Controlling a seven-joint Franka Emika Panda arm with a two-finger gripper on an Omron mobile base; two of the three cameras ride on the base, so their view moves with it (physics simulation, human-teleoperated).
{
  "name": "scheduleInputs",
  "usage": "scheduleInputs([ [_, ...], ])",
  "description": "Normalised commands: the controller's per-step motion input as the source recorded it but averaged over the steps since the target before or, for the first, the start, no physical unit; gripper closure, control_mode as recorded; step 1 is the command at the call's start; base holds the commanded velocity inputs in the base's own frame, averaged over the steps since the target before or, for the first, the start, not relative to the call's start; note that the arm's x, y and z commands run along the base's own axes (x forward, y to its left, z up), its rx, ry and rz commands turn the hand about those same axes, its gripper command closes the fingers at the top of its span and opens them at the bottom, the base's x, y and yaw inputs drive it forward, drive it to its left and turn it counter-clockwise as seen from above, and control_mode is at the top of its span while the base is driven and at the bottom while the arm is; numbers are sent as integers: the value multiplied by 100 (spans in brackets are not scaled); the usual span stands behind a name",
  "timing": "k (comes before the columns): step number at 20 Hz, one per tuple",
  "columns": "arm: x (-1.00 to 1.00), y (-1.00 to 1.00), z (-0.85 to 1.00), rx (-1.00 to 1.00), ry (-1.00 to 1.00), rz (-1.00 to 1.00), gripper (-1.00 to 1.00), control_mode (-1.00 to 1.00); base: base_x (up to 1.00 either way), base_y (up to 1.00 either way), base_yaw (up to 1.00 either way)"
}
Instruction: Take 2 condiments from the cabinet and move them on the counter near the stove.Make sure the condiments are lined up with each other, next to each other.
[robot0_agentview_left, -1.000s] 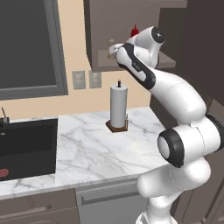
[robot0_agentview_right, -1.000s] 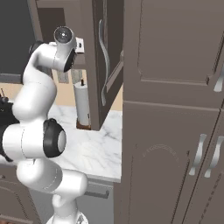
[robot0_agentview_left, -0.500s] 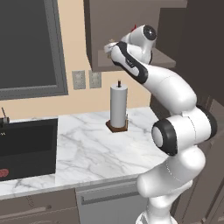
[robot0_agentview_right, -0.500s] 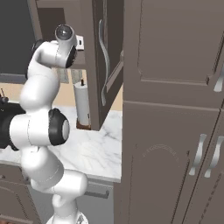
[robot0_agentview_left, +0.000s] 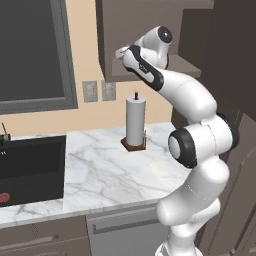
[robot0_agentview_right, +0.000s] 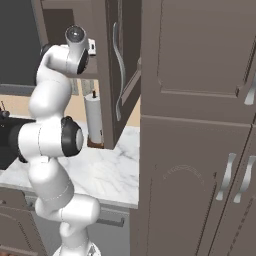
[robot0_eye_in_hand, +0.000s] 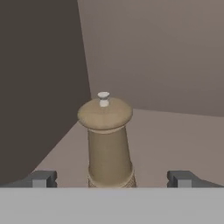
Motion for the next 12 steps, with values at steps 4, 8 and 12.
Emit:
scheduleInputs([
  [4, 14, 17, -6, -1, 1, 0, -100, -100, 0, 0, 0],
  [8, 16, 5, -2, 0, 2, 0, -100, -100, 0, 0, 0],
  [12, 8, 0, 0, 0, 0, 0, -100, -100, 0, 0, 0],
])
